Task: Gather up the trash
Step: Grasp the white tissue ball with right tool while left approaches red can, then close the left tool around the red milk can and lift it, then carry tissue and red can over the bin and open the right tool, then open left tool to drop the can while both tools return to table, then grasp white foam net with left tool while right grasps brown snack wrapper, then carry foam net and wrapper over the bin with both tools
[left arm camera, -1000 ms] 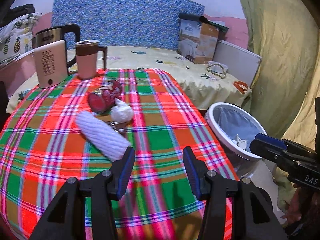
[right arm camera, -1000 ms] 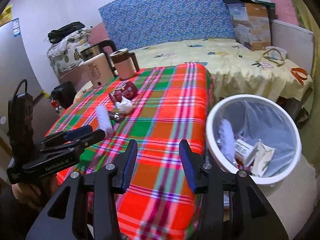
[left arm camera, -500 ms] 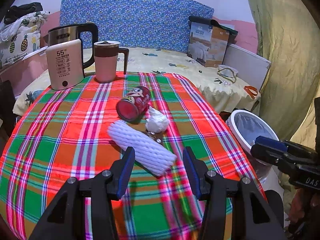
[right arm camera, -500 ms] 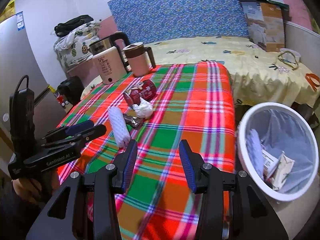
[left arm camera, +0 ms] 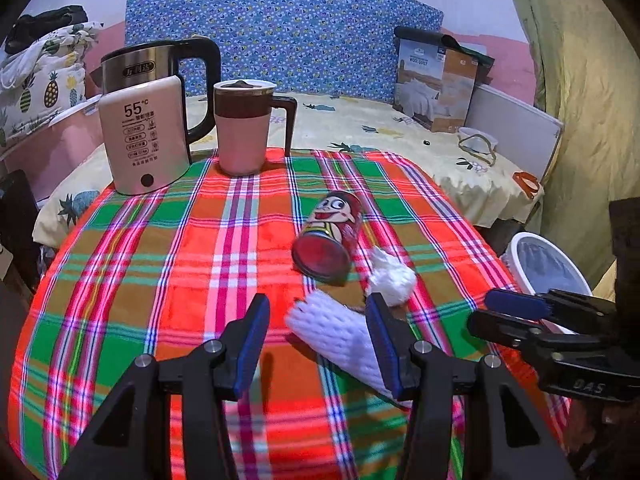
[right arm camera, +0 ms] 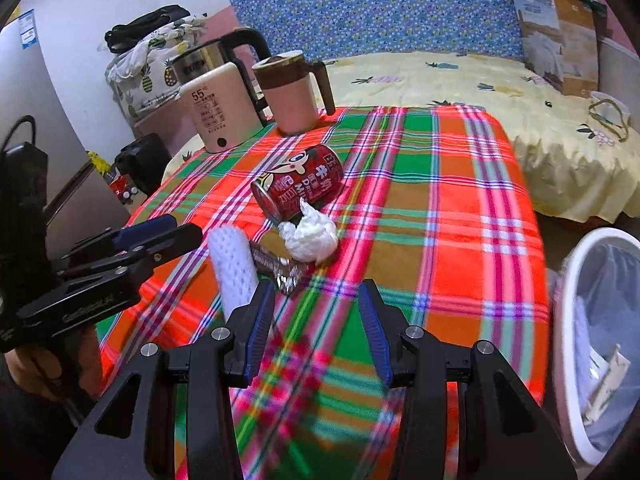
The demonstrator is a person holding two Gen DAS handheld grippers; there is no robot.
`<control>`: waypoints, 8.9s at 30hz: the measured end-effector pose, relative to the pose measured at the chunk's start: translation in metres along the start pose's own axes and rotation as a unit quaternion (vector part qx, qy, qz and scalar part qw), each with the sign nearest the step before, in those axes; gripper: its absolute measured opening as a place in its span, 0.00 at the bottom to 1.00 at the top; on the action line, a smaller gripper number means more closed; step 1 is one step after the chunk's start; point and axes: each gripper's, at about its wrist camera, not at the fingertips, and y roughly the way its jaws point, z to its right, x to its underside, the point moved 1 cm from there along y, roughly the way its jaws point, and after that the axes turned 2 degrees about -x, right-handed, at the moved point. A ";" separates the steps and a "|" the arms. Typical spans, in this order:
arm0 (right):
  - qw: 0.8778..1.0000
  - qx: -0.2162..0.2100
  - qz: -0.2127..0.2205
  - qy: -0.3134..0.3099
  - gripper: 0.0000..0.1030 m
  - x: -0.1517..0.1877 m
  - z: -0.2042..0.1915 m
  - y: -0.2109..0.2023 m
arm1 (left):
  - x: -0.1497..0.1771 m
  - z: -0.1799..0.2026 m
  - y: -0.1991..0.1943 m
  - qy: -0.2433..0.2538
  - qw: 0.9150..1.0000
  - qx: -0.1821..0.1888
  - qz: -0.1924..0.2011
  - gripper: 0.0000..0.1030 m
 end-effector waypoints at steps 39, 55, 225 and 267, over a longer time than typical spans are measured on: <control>0.998 -0.006 -0.008 0.062 0.25 -0.002 0.051 0.006 | -0.041 0.013 0.089 0.030 0.997 0.037 -0.054 0.59; 0.996 0.011 0.019 0.082 0.25 0.010 0.068 -0.025 | -0.039 0.023 0.082 0.023 0.998 0.031 -0.046 0.53; 0.999 -0.006 0.003 -0.032 0.51 0.029 0.010 -0.037 | 0.054 0.006 -0.009 -0.119 0.991 -0.050 -0.036 0.24; 0.999 -0.003 -0.019 -0.032 0.26 0.030 0.002 -0.010 | 0.067 0.013 -0.020 -0.080 0.996 -0.005 -0.043 0.24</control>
